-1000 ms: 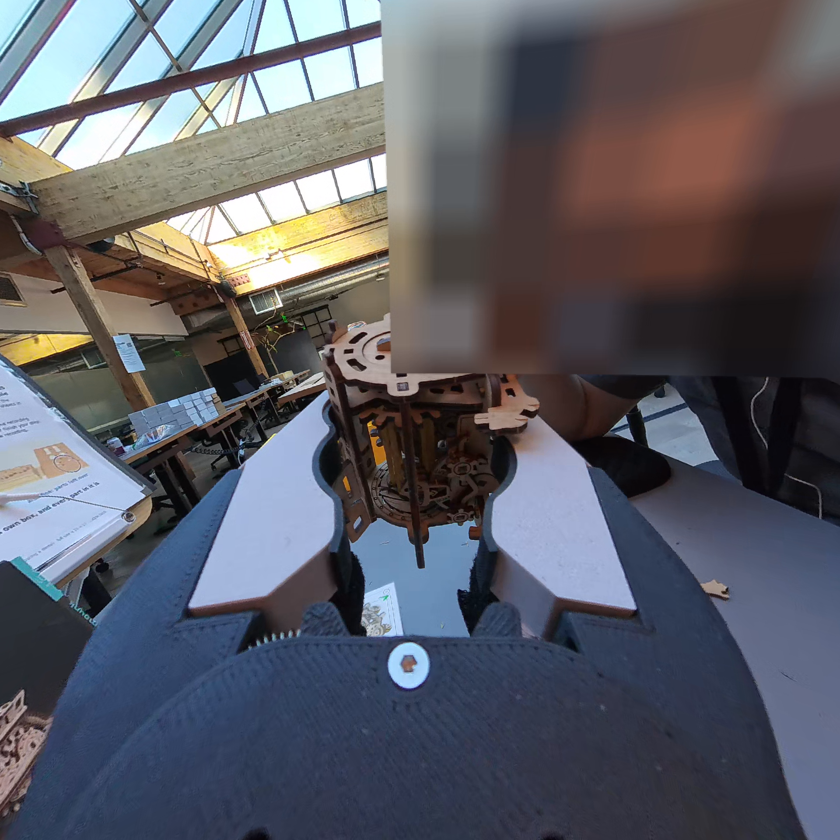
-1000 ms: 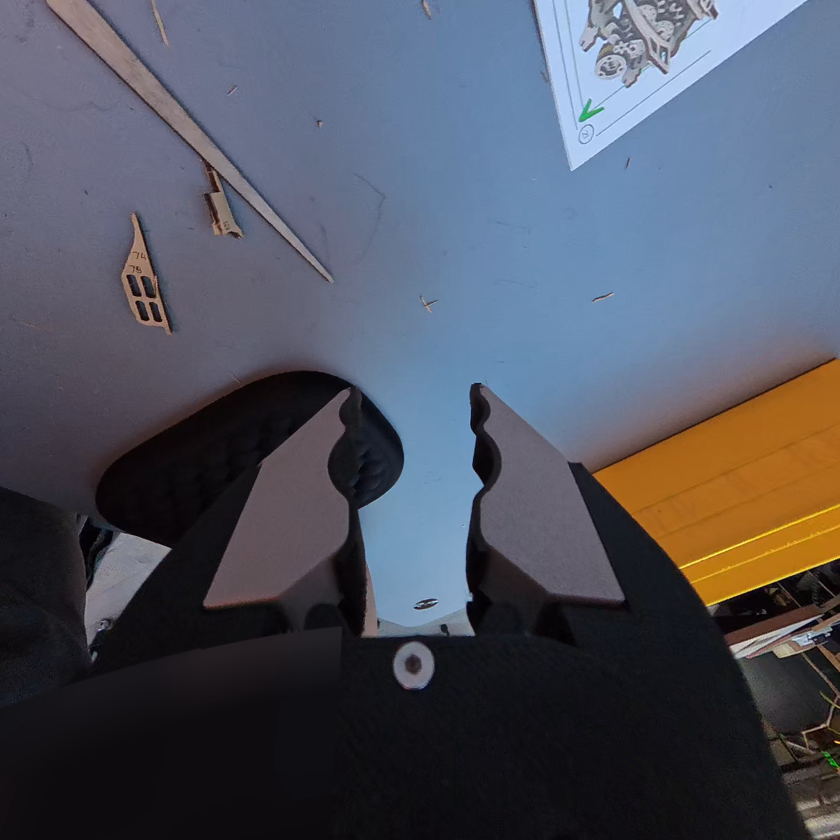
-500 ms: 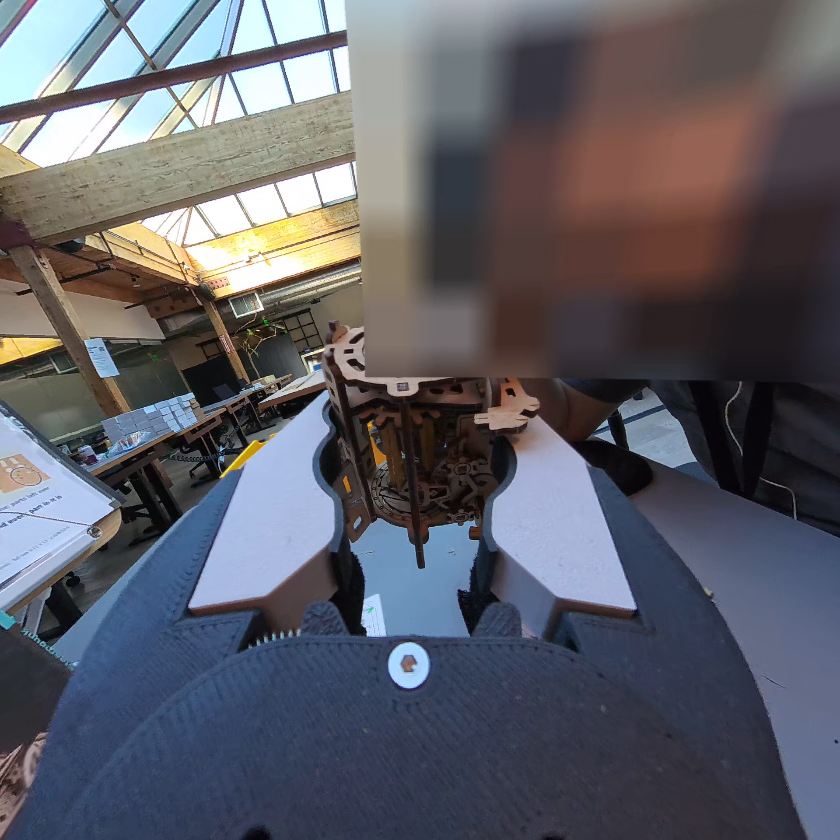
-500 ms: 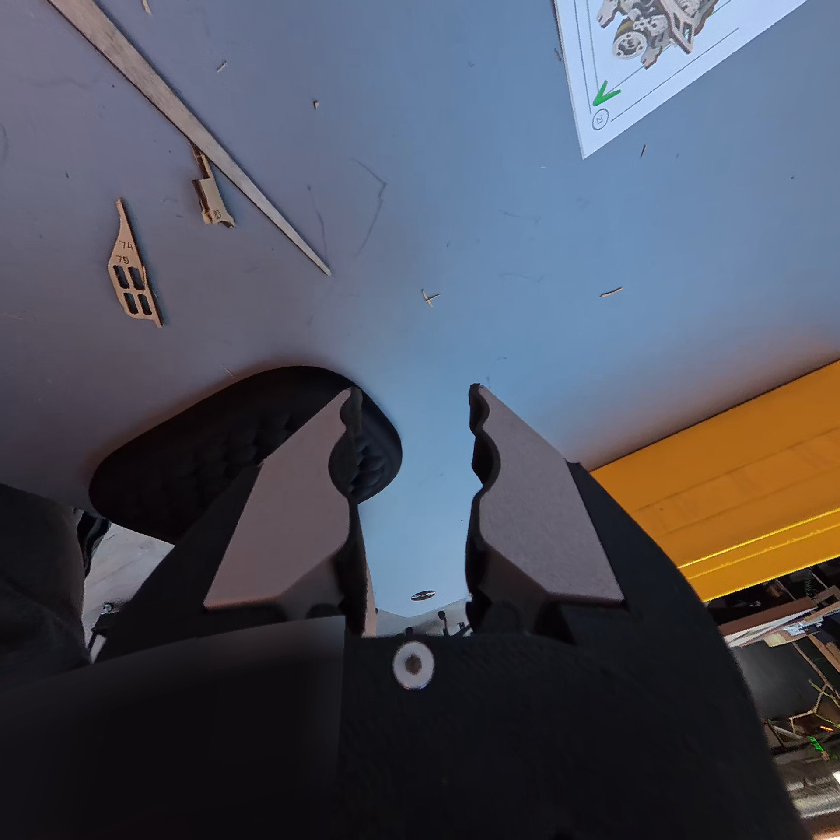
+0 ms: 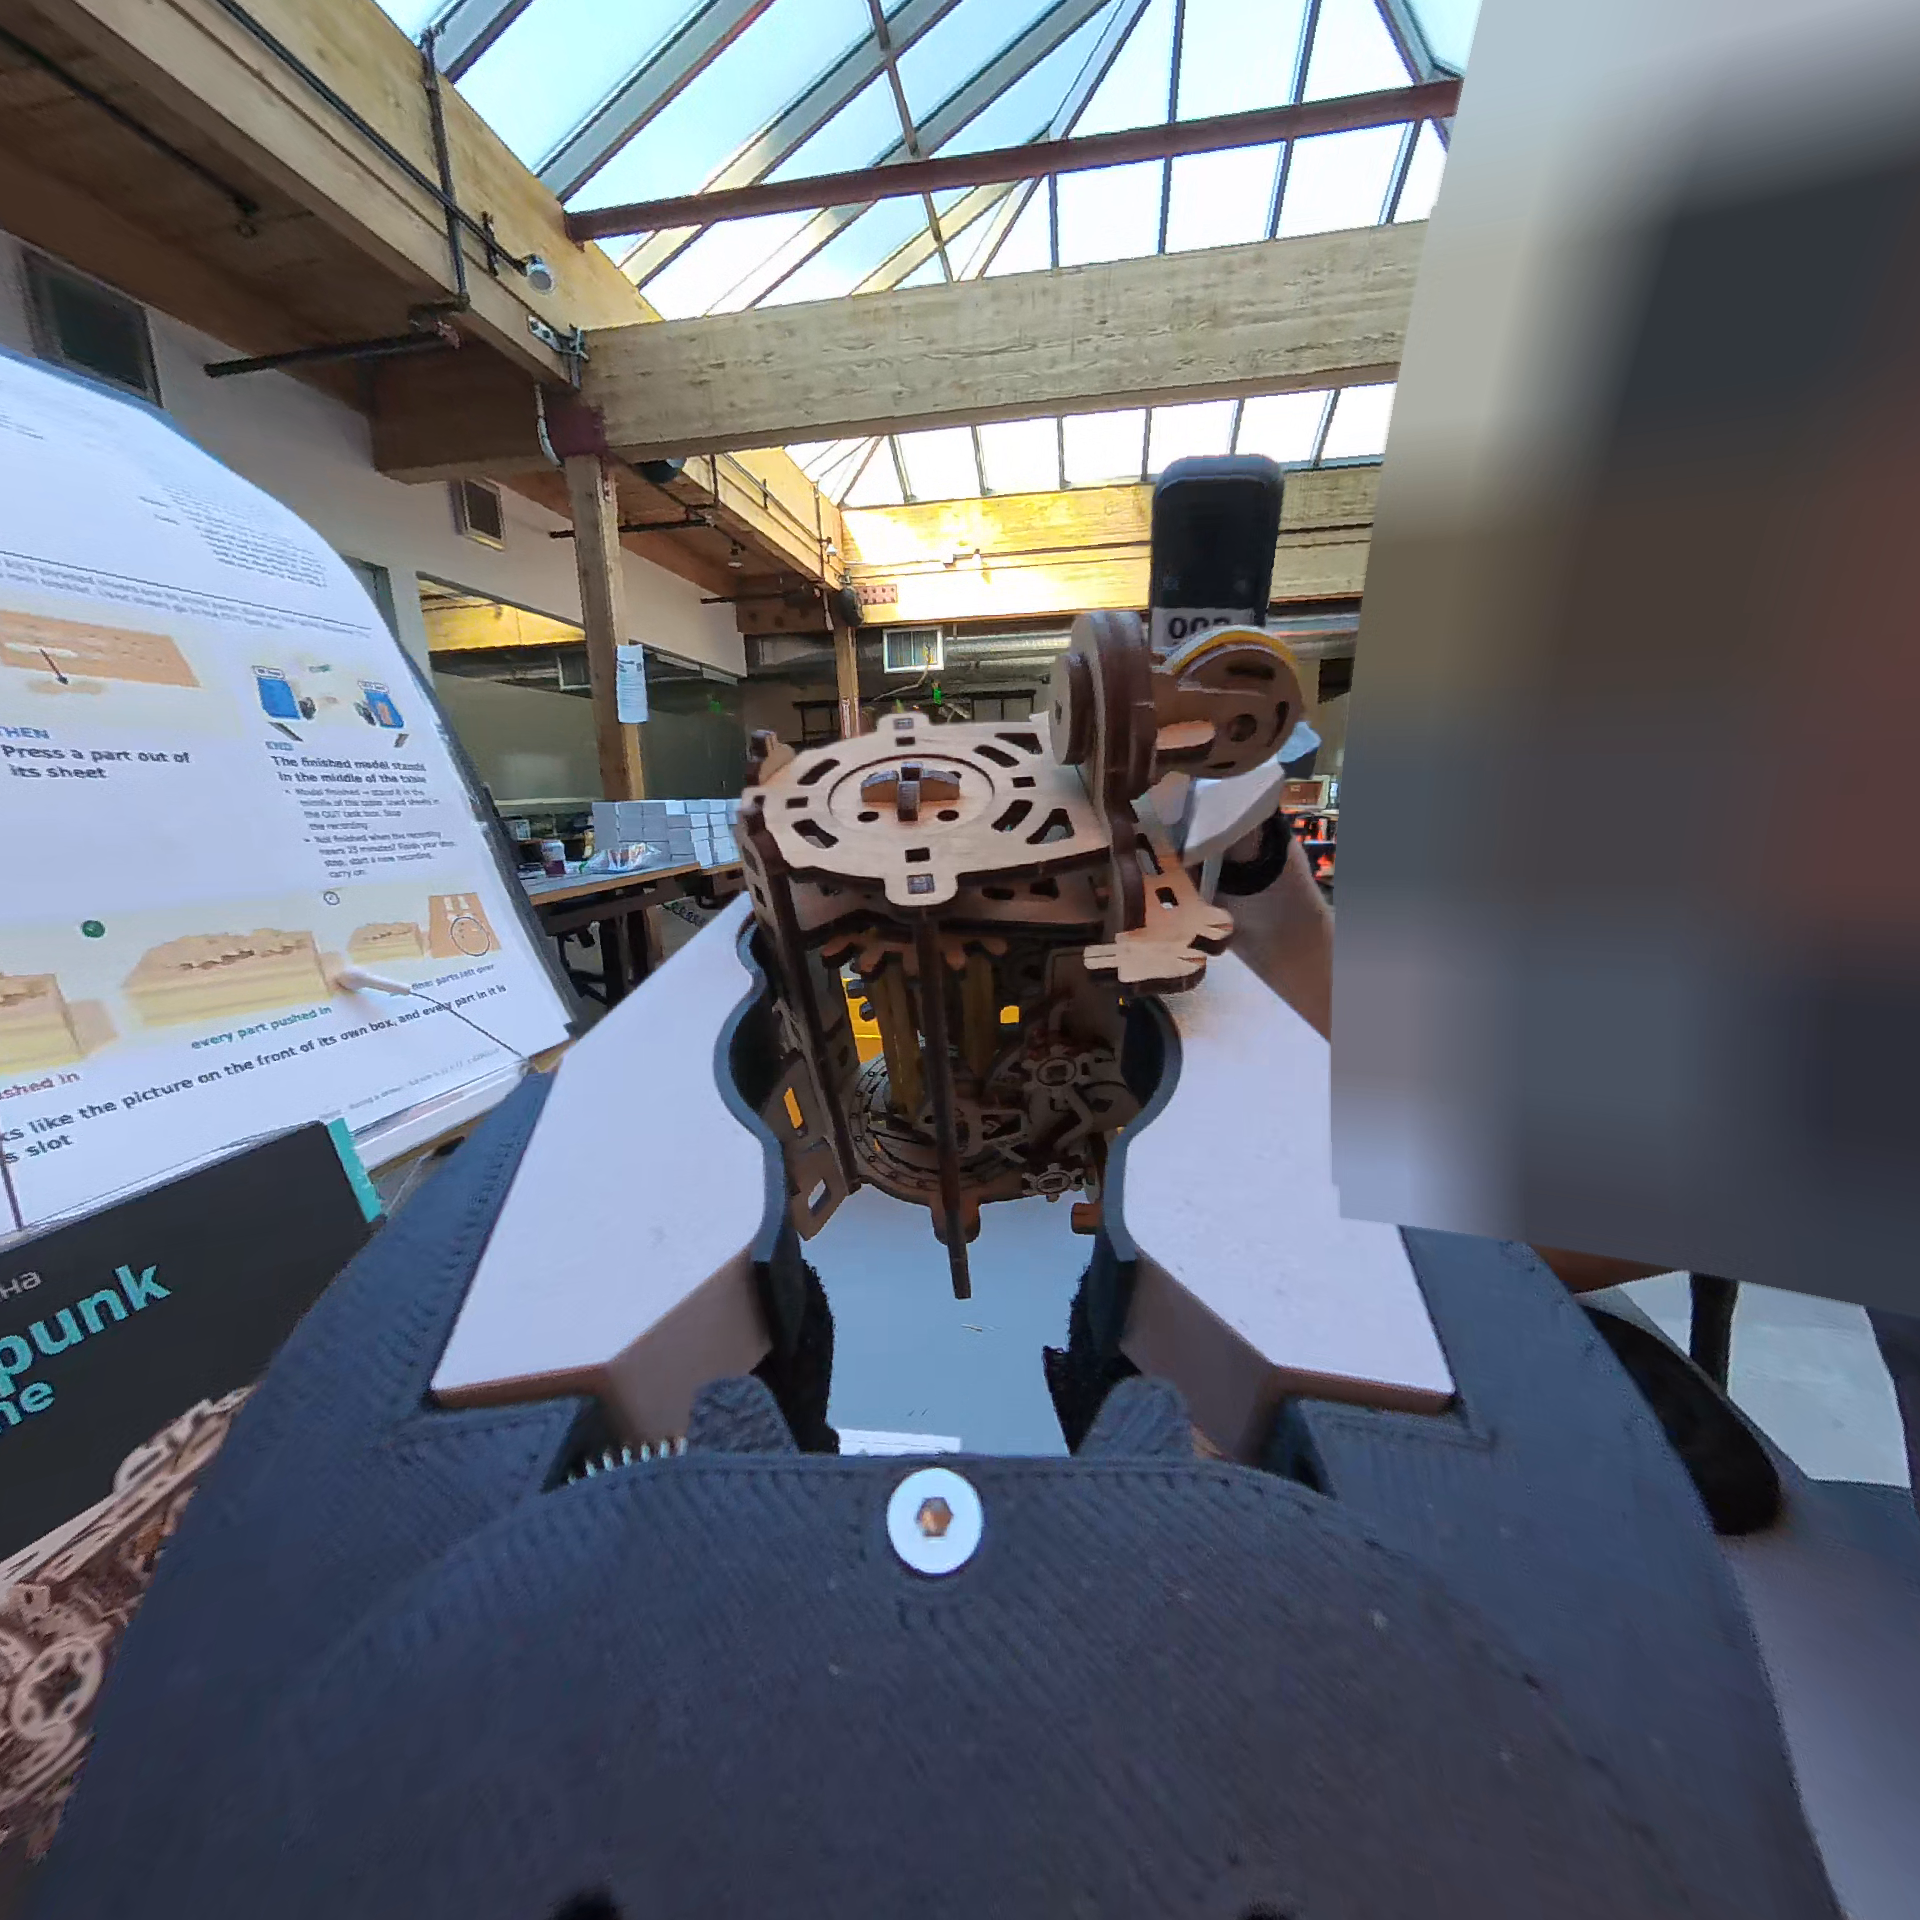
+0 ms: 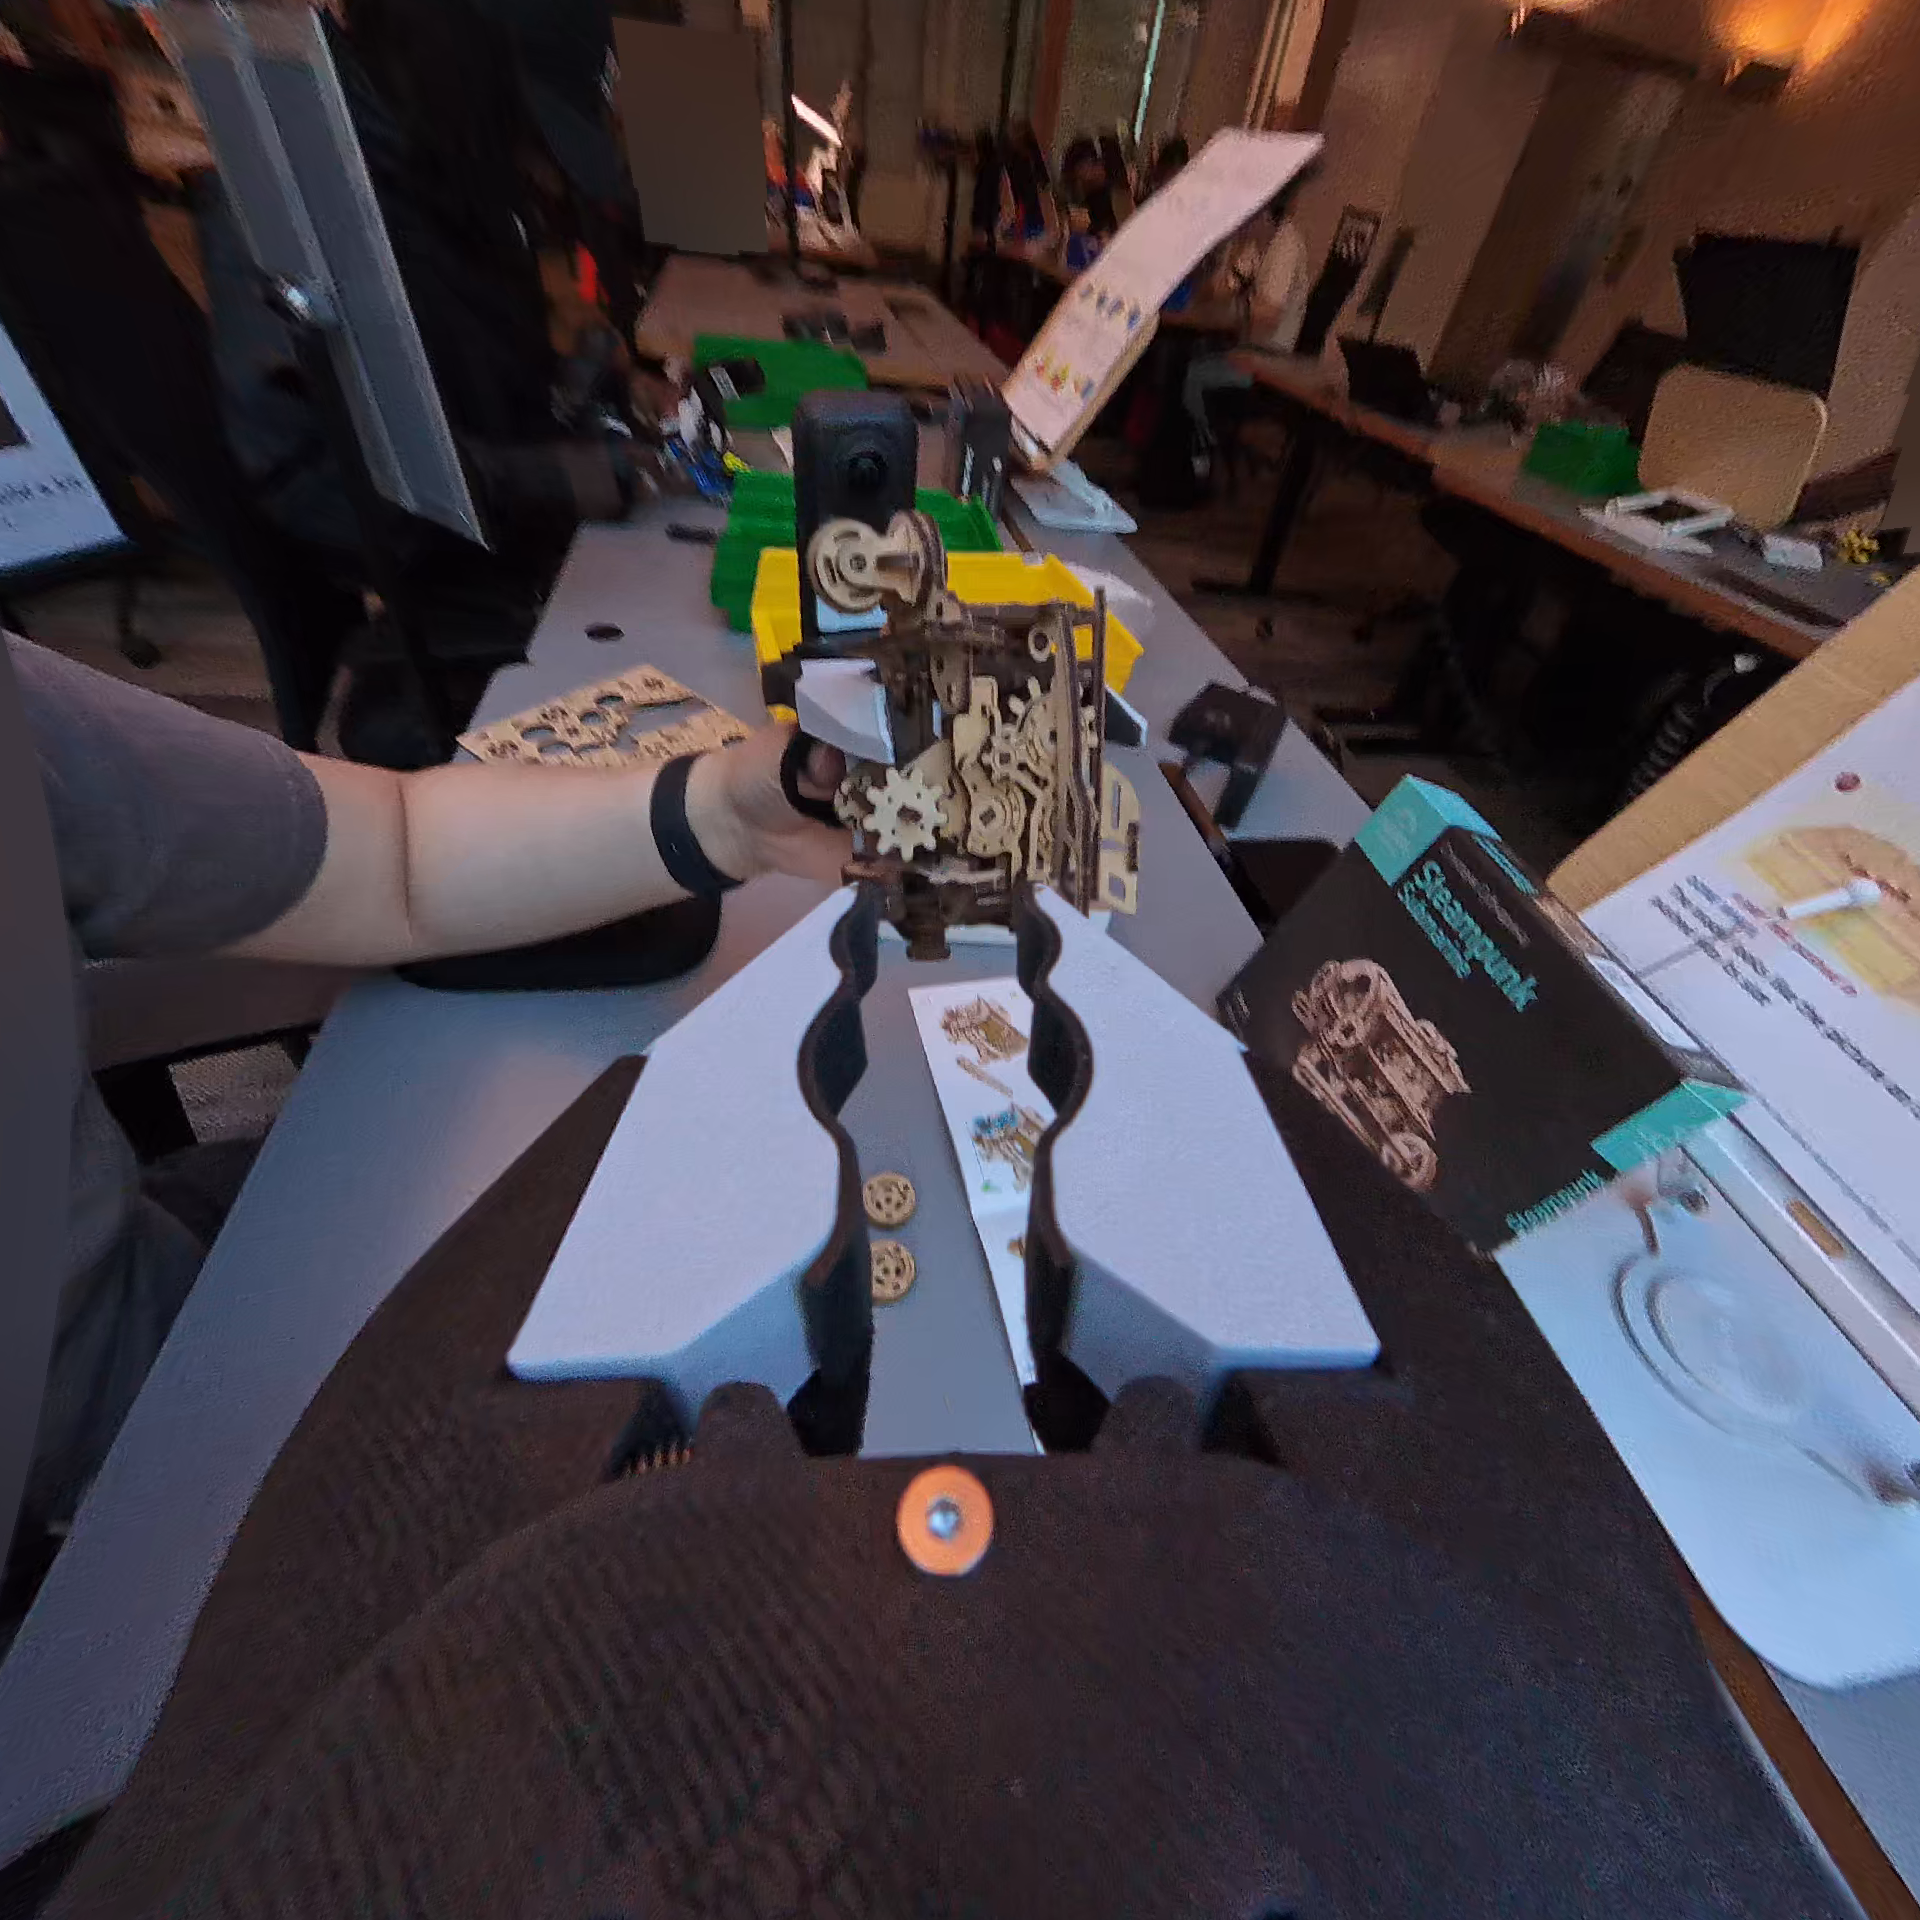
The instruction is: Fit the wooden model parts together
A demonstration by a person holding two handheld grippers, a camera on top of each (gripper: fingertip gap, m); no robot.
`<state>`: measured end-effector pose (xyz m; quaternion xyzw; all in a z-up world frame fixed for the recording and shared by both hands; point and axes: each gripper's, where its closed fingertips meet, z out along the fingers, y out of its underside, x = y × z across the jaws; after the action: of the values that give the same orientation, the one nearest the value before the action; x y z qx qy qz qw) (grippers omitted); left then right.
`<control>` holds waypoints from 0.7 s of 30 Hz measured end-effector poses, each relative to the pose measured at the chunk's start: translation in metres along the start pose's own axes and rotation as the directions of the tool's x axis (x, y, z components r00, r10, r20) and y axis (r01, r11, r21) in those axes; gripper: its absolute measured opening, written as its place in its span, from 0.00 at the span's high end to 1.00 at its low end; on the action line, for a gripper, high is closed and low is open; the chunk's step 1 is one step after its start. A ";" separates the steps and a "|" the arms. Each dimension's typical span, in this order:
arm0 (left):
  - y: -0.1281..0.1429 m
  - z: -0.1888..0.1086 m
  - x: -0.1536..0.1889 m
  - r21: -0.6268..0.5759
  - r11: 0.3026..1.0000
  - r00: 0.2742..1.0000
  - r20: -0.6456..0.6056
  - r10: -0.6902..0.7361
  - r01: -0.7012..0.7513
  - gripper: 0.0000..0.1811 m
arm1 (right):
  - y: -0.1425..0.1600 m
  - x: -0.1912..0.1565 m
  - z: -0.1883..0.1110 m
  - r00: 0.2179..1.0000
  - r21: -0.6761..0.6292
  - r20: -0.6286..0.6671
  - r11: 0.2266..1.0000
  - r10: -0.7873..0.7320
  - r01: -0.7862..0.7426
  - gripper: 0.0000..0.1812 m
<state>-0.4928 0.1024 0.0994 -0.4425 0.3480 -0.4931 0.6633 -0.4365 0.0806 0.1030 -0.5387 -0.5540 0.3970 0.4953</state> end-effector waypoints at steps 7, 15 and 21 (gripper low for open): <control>0.012 0.017 0.014 -0.105 0.978 0.982 -0.023 -0.185 0.182 0.65 | 0.007 -0.016 0.018 0.987 0.059 0.152 0.998 -0.042 0.033 0.95; 0.020 0.022 0.019 -0.136 0.964 0.971 -0.040 -0.236 0.229 0.65 | 0.017 -0.025 0.023 0.978 0.014 0.207 0.999 -0.031 0.029 0.96; 0.022 0.023 0.019 -0.140 0.958 0.966 -0.035 -0.256 0.248 0.65 | 0.018 -0.024 0.022 0.975 0.009 0.222 1.000 0.010 -0.012 0.98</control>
<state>-0.4594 0.0928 0.0872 -0.5138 0.3384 -0.5604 0.5544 -0.4561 0.0610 0.0781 -0.4913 -0.6008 0.4603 0.4310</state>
